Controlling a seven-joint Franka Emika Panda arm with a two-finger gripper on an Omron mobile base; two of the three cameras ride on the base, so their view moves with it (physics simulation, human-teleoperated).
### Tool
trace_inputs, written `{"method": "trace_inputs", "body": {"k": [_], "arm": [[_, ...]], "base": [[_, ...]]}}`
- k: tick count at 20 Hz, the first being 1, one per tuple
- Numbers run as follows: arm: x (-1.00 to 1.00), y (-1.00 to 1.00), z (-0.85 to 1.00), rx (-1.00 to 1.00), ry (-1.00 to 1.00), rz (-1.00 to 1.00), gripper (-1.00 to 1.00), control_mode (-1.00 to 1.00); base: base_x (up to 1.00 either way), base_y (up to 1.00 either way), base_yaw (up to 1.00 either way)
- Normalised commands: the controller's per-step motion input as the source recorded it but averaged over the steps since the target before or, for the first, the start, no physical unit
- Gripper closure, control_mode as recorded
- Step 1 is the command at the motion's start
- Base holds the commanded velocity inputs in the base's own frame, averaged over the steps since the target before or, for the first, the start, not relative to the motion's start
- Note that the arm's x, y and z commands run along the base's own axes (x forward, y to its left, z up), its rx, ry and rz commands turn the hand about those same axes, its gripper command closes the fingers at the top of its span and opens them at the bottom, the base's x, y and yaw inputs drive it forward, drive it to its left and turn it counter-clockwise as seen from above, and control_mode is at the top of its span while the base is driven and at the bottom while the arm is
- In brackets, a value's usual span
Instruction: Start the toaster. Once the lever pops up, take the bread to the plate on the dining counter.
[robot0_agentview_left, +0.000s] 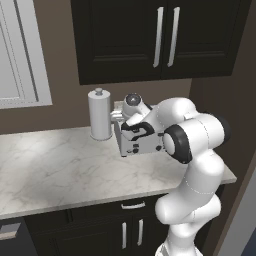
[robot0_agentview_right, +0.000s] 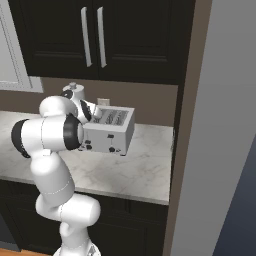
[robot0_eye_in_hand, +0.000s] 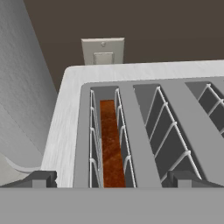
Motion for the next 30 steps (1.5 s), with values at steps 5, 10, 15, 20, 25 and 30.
{"method": "trace_inputs", "body": {"k": [5,10,15,20,25,30], "arm": [[0.00,0.00,0.00,0.00,0.00,0.00,-1.00,-1.00],[0.00,0.00,0.00,0.00,0.00,0.00,-1.00,-1.00],[0.00,0.00,0.00,0.00,0.00,0.00,-1.00,-1.00],[0.00,0.00,0.00,0.00,0.00,0.00,-1.00,-1.00],[0.00,0.00,0.00,0.00,0.00,0.00,-1.00,-1.00],[0.00,0.00,0.00,0.00,0.00,0.00,-1.00,-1.00]], "base": [[0.00,0.00,0.00],[0.00,0.00,0.00],[0.00,0.00,0.00],[0.00,0.00,0.00],[0.00,0.00,0.00],[0.00,0.00,0.00]]}}
